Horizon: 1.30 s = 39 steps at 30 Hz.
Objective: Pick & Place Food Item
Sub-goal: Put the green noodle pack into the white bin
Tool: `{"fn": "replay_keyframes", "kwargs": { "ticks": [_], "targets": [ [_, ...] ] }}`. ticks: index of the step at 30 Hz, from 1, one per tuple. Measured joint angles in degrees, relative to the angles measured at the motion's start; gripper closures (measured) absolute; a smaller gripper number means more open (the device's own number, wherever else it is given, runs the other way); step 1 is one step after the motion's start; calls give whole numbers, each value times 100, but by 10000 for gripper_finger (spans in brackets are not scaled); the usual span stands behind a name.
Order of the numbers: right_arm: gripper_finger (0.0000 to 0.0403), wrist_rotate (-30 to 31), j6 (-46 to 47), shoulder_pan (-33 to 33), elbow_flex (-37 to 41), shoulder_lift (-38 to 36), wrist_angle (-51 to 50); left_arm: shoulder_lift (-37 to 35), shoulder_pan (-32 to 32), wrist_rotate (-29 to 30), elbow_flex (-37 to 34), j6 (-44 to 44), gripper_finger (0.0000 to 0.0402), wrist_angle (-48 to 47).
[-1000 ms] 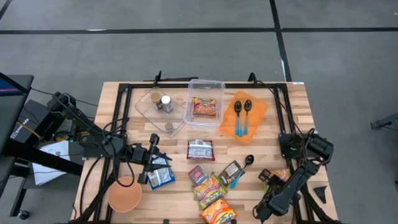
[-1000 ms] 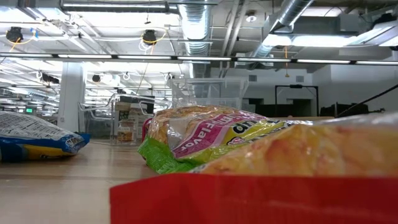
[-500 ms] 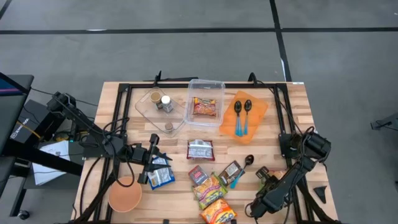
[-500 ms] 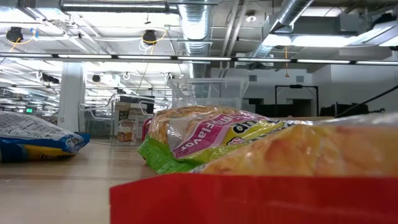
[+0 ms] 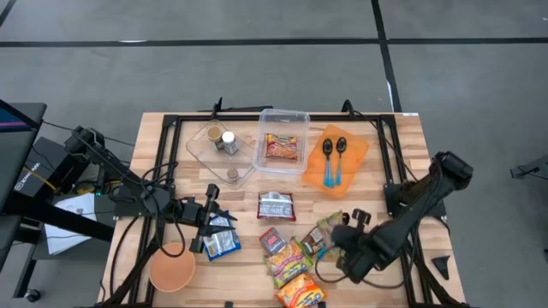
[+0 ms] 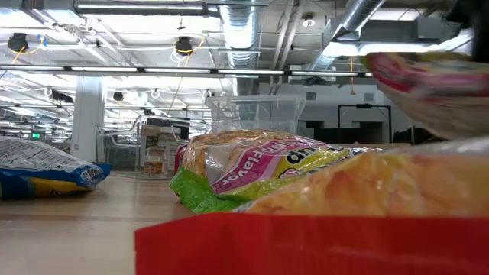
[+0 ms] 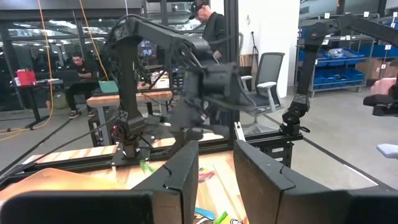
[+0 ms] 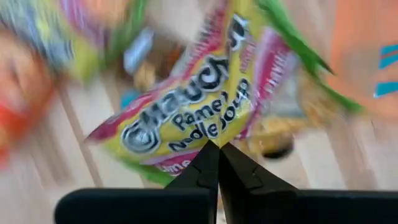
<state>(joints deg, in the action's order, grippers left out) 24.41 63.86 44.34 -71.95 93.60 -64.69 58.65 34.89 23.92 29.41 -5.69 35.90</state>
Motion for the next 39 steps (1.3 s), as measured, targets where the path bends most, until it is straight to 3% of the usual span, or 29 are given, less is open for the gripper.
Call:
{"fn": "replay_keyframes", "kwargs": {
  "ticks": [4, 14, 24, 31, 39],
  "targets": [
    [403, 463, 179, -321, 1, -313, 794, 0, 1, 0, -2, 0, 307, 6],
    [403, 1469, -854, -1386, 1, -877, 2969, 0, 0, 0, -2, 2, 307, 9],
    [403, 1602, -2079, -2927, -3, -1095, 5413, 0, 0, 0, -2, 11, 307, 7],
    [403, 1282, -1696, -4066, -6, -1092, 6106, 2, 0, 0, -4, 15, 307, -56],
    [403, 1151, -190, -4841, 97, -845, 6231, 2, 0, 0, -4, 15, 307, -55]
  ]
}}
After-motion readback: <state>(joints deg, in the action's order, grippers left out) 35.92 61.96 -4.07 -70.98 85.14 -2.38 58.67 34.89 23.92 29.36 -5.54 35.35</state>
